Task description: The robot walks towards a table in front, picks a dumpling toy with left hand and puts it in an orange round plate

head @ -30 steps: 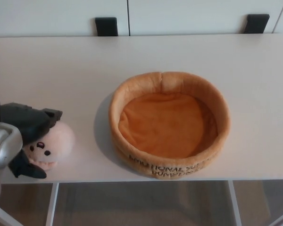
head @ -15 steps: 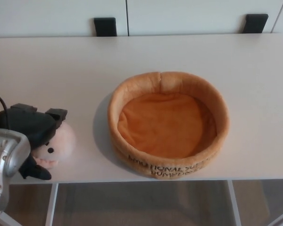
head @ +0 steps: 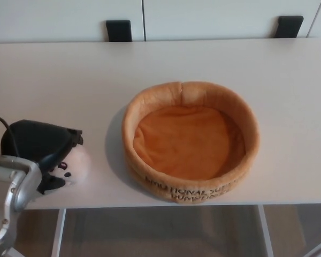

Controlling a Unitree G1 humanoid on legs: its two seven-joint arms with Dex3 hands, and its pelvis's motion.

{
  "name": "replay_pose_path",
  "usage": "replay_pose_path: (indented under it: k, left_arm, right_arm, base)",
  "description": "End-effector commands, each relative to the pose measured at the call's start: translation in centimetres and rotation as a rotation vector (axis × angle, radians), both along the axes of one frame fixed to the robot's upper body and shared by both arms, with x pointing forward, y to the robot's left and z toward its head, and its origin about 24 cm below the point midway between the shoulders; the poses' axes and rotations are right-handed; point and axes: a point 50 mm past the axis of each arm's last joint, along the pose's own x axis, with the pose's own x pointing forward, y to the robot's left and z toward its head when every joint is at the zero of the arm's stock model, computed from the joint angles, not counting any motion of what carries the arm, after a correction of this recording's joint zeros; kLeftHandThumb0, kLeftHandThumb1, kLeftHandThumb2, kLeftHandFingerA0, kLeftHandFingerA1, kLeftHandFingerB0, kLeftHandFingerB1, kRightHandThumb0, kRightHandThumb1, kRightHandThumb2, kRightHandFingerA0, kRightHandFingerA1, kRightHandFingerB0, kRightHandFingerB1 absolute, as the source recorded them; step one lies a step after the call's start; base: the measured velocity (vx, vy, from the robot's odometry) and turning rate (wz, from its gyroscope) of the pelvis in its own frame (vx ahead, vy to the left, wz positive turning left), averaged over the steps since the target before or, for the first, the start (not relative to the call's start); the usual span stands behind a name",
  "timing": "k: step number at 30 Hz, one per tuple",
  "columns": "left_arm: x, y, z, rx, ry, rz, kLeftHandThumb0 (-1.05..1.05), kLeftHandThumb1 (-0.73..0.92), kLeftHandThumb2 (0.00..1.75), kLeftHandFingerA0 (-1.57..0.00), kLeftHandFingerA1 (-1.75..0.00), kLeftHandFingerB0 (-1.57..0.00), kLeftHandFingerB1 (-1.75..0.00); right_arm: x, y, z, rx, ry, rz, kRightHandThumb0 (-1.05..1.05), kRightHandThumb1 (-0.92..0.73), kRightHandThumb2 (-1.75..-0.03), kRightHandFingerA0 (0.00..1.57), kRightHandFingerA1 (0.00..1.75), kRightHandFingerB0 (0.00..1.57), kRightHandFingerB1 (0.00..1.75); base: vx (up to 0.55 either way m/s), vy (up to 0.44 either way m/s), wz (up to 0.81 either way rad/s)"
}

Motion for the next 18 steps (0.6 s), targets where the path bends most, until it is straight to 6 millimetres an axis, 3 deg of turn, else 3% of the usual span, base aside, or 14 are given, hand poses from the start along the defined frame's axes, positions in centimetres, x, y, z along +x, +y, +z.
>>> replay_pose_path:
  k: [1,2,3,4,5,6,7,8,9,13,14,15,18]
  left_arm:
    - [-1.0,0.6,-2.0,-0.141,-0.227,-0.115,-0.37,0.57,0.65,-0.9,-1.56,-0.8,-0.56]
    - [-1.2,0.8,-2.4,-0.154,-0.235,-0.112,-0.37,0.57,0.65,-0.9,-1.56,-0.8,-0.56]
    - [-1.2,0.9,-2.5,-0.161,-0.231,-0.107,-0.23,0.65,0.59,-0.75,-1.63,-0.86,-0.55]
    - [-1.3,1.0,-2.7,-0.171,-0.222,-0.098,-0.19,0.7,0.58,-0.68,-1.61,-0.79,-0.86]
    - [-1.3,1.1,-2.8,-0.178,-0.218,-0.094,-0.19,0.7,0.58,-0.68,-1.61,-0.79,-0.86]
    - [-1.3,1.1,-2.8,-0.184,-0.223,-0.094,-0.14,0.69,0.57,-0.66,-1.63,-0.69,-1.11]
    - [-1.3,1.2,-2.9,-0.191,-0.232,-0.095,-0.14,0.69,0.57,-0.66,-1.63,-0.69,-1.11]
    - [-1.2,1.1,-2.8,-0.209,-0.258,-0.094,-0.11,0.7,0.57,-0.65,-1.6,-0.59,-1.34]
    - [-1.2,1.1,-2.6,-0.219,-0.272,-0.095,-0.15,0.68,0.59,-0.69,-1.55,-0.68,-1.22]
    - [-1.1,1.0,-2.2,-0.232,-0.298,-0.104,-0.11,0.69,0.6,-0.7,-1.54,-0.68,-1.18]
    - [-0.8,0.6,-0.8,-0.298,-0.36,-0.118,-0.15,0.64,0.64,-0.82,-1.49,-0.85,-0.93]
    - [-0.8,0.6,-0.7,-0.306,-0.368,-0.121,-0.15,0.64,0.64,-0.82,-1.49,-0.85,-0.93]
    - [-0.2,-0.3,2.9,-0.389,-0.47,-0.153,-0.09,0.73,0.62,-0.85,-1.44,-0.91,-0.79]
  right_arm:
    - [0.1,-0.3,0.2,-0.004,-0.009,-0.003,-0.4,-0.64,-0.6,0.64,0.44,0.43,0.35]
    - [0.1,-0.2,0.2,-0.003,-0.001,-0.001,-0.4,-0.64,-0.6,0.64,0.44,0.43,0.35]
    - [0.0,-0.2,0.2,0.0,-0.002,-0.003,-0.39,-0.65,-0.59,0.63,0.44,0.44,0.35]
    - [-0.1,-0.2,0.1,0.003,-0.004,-0.007,-0.46,-0.54,-0.82,0.54,0.56,0.38,0.48]
    - [-0.1,-0.2,0.1,0.004,-0.005,-0.01,-0.46,-0.54,-0.82,0.54,0.56,0.38,0.48]
    - [-0.1,-0.2,0.1,0.006,-0.006,-0.01,-0.38,-0.65,-0.59,0.6,0.44,0.44,0.35]
    - [-0.2,-0.1,0.1,0.009,-0.007,-0.011,-0.38,-0.65,-0.59,0.6,0.44,0.44,0.35]
    - [-0.2,-0.1,0.1,0.008,-0.001,-0.014,-0.45,-0.54,-0.82,0.55,0.56,0.38,0.48]
    - [-0.3,-0.1,0.1,0.008,0.002,-0.02,-0.38,-0.65,-0.59,0.62,0.44,0.44,0.35]
    - [-0.3,-0.2,0.1,0.013,0.002,-0.028,-0.38,-0.65,-0.59,0.62,0.45,0.44,0.35]
    - [-0.3,-0.1,0.1,0.008,0.007,-0.015,-0.38,-0.64,-0.59,0.63,0.45,0.44,0.36]
    - [-0.3,-0.1,0.1,0.008,0.007,-0.014,-0.38,-0.64,-0.59,0.63,0.45,0.44,0.36]
    - [-0.2,-0.2,0.1,0.011,0.006,-0.009,-0.38,-0.66,-0.59,0.62,0.46,0.44,0.36]
  base:
    - [0.0,0.0,0.0]
    - [0.0,0.0,0.0]
    - [0.0,0.0,0.0]
    - [0.0,0.0,0.0]
    - [0.0,0.0,0.0]
    - [0.0,0.0,0.0]
    - [0.0,0.0,0.0]
    - [0.0,0.0,0.0]
    - [0.0,0.0,0.0]
    - [0.0,0.0,0.0]
    - [0.0,0.0,0.0]
    - [0.0,0.0,0.0]
    - [0.0,0.0,0.0]
